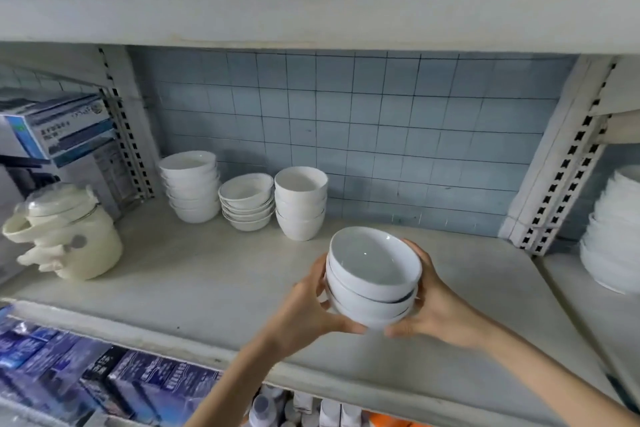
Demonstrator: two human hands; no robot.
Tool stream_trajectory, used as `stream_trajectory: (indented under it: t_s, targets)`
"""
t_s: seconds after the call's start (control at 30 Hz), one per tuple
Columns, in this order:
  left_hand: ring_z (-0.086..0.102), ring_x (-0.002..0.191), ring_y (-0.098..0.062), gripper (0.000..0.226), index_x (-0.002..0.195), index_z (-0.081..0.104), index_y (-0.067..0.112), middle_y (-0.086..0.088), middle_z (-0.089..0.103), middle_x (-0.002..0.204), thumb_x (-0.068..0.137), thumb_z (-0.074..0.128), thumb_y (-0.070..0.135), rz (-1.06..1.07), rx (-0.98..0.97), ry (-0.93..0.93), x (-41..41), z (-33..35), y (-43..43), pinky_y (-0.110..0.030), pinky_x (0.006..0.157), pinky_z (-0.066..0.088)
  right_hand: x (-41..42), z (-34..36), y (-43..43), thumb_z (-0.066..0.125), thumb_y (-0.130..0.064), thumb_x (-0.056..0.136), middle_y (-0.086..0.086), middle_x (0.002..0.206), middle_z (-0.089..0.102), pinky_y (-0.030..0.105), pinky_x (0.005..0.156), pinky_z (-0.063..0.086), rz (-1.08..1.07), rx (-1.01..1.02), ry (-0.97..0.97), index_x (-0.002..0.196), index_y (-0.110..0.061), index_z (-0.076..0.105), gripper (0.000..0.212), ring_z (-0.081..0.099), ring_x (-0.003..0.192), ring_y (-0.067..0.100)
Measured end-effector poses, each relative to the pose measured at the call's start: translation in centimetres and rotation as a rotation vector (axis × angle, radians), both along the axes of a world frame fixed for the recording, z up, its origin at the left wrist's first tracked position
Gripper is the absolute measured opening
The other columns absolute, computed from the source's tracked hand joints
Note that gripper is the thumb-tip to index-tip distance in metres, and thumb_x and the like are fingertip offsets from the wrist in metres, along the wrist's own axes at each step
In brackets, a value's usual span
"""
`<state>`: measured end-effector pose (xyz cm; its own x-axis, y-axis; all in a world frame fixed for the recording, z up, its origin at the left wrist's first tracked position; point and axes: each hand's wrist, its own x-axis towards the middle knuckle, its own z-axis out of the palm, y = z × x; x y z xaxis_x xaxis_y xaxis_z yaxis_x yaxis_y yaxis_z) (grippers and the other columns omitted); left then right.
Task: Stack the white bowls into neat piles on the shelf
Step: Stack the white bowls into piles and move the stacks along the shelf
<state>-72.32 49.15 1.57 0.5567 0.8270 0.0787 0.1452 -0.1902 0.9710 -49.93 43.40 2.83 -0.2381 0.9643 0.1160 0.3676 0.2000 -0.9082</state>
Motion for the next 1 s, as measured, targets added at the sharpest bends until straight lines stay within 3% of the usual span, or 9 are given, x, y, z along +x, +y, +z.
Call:
stream_trajectory:
  t_s: [0.17,0.3,0.43,0.53,0.63,0.73,0.8,0.9,1.0]
  targets:
    - [0.048,0.119,0.01,0.103,0.137,0.032,0.032,0.017,0.05,0.133,0.056,0.087,-0.001,-0.008,-0.045,-0.033,1.7,-1.3,4.5,-0.017,0.092,0.048,1.3,-0.4,4.7,0.091,-0.029,0.052,-0.037,0.134,0.025,0.011,0.094,0.039,-0.002,-0.013,-0.016,0.14,-0.031,0.006,0.123,0.029,0.13,-0.01]
    - [0.052,0.115,0.008,0.095,0.128,0.039,0.038,0.018,0.052,0.13,0.057,0.086,-0.005,0.003,-0.061,-0.071,3.3,-2.0,7.6,-0.016,0.084,0.048,2.3,-0.6,8.3,0.09,-0.014,0.056,-0.025,0.14,0.017,0.007,0.092,0.038,0.022,-0.062,0.013,0.133,-0.04,0.006,0.116,0.03,0.124,-0.02]
    - [0.051,0.119,0.004,0.099,0.129,0.04,0.04,0.019,0.054,0.129,0.045,0.089,0.018,0.054,-0.053,-0.113,4.5,-2.4,9.7,-0.018,0.087,0.048,3.2,-0.5,11.3,0.089,-0.046,0.046,-0.019,0.142,0.016,0.007,0.095,0.035,0.019,-0.06,-0.034,0.134,-0.036,0.004,0.123,0.028,0.126,-0.019]
    - [0.05,0.121,0.002,0.094,0.126,0.042,0.042,0.023,0.055,0.127,0.047,0.088,0.019,0.086,-0.032,-0.118,5.2,-2.5,11.0,-0.021,0.09,0.049,3.8,-0.6,13.2,0.09,-0.039,0.044,-0.008,0.146,0.014,0.006,0.099,0.032,-0.008,-0.058,-0.049,0.137,-0.034,0.001,0.129,0.026,0.127,-0.017]
    - [0.05,0.119,0.005,0.09,0.126,0.041,0.044,0.025,0.054,0.127,0.059,0.087,0.003,0.133,0.001,-0.137,5.9,-2.3,11.8,-0.016,0.086,0.048,4.1,-0.7,14.6,0.091,-0.041,0.04,-0.008,0.147,0.014,0.008,0.101,0.034,-0.024,-0.089,-0.034,0.144,-0.025,-0.004,0.142,0.025,0.134,-0.001]
    - [0.05,0.115,0.01,0.085,0.127,0.038,0.046,0.025,0.052,0.127,0.072,0.075,-0.008,0.197,0.018,-0.205,6.5,-2.6,11.8,-0.013,0.078,0.049,4.3,-0.5,15.3,0.091,-0.032,0.044,-0.01,0.146,0.02,0.015,0.1,0.041,-0.027,-0.142,0.009,0.145,-0.027,-0.005,0.14,0.027,0.137,0.007]
    - [0.049,0.119,0.006,0.085,0.132,0.035,0.045,0.025,0.051,0.129,0.077,0.07,-0.009,0.221,0.033,-0.226,6.9,-3.1,11.4,-0.015,0.077,0.051,4.4,-0.2,15.6,0.089,-0.025,0.049,-0.017,0.139,0.029,0.013,0.092,0.046,-0.023,-0.18,0.084,0.144,-0.031,0.001,0.13,0.035,0.13,0.001]
    - [0.044,0.124,0.004,0.088,0.143,0.025,0.034,0.024,0.047,0.134,0.078,0.074,0.001,0.223,0.064,-0.257,8.1,-3.1,10.3,-0.018,0.084,0.05,4.4,0.1,15.6,0.091,-0.048,0.038,-0.019,0.132,0.04,0.016,0.088,0.048,-0.061,-0.195,0.194,0.14,-0.037,0.014,0.128,0.046,0.115,-0.01]
    - [0.045,0.118,0.012,0.084,0.139,0.029,0.025,0.02,0.049,0.13,0.074,0.076,-0.002,0.271,0.084,-0.328,9.1,-2.7,10.3,-0.007,0.083,0.045,4.1,0.0,15.7,0.089,-0.056,0.035,-0.016,0.13,0.047,0.028,0.097,0.048,-0.137,-0.171,0.232,0.14,-0.035,0.022,0.126,0.049,0.116,-0.005]
